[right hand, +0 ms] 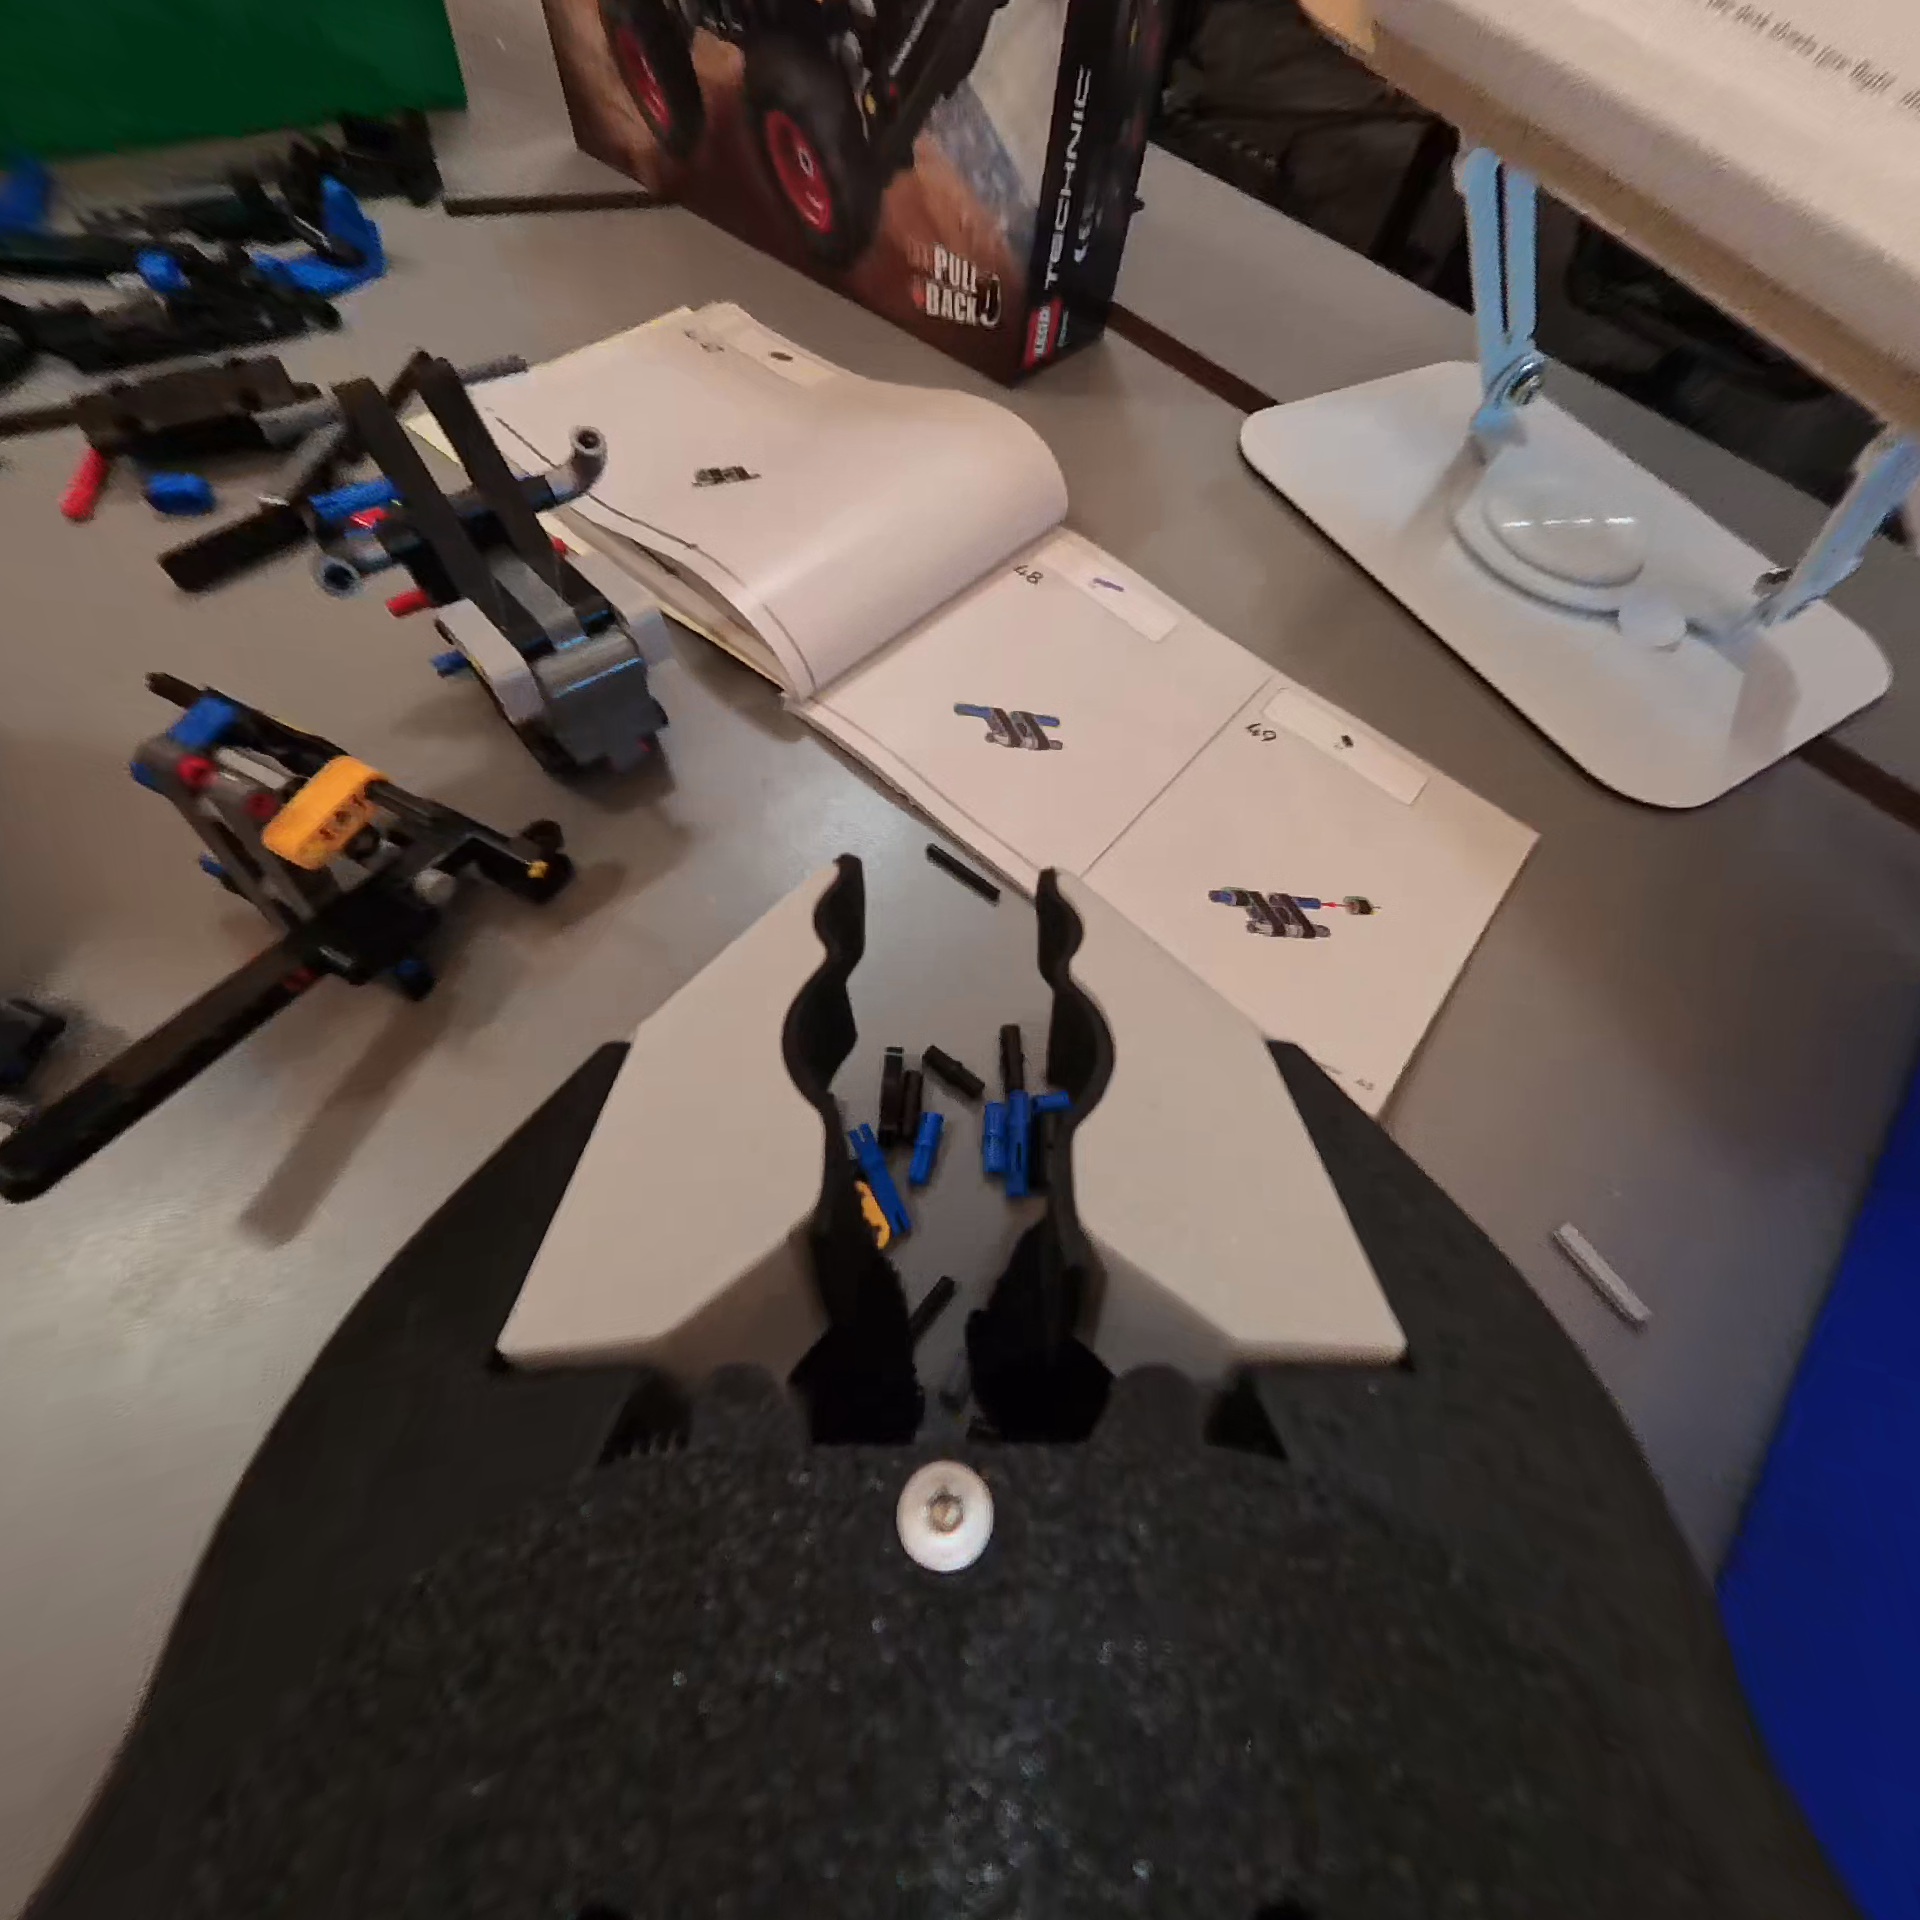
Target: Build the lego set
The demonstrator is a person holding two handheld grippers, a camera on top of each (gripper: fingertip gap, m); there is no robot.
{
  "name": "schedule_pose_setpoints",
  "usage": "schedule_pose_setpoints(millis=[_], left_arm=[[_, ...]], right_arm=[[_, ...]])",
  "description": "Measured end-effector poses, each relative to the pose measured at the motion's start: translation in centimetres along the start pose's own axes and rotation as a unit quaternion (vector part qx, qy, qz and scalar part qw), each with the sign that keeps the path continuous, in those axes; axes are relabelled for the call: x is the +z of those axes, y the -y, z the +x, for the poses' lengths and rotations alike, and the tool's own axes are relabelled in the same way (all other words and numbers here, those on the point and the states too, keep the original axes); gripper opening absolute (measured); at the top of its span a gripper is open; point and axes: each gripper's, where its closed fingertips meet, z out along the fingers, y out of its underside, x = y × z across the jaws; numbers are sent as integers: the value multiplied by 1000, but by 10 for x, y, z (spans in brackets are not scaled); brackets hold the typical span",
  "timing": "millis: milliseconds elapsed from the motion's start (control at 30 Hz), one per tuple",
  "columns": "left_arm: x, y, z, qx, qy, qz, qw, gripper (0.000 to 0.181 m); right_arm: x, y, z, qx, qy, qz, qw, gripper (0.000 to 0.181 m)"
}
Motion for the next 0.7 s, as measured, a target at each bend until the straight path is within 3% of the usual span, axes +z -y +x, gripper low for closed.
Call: schedule_pose_setpoints(millis=[33,433,700], left_arm=[[1,1,0,-6,6,-2,1000,1],[8,7,3,-33,70,6,997,2],[0,8,15,-39,-7,31,999,23]], right_arm=[[0,0,1,-10,-9,1,1000,31],[-4,1,5,35,10,15,999,29],[-8,5,5,37,12,24,999,28]])
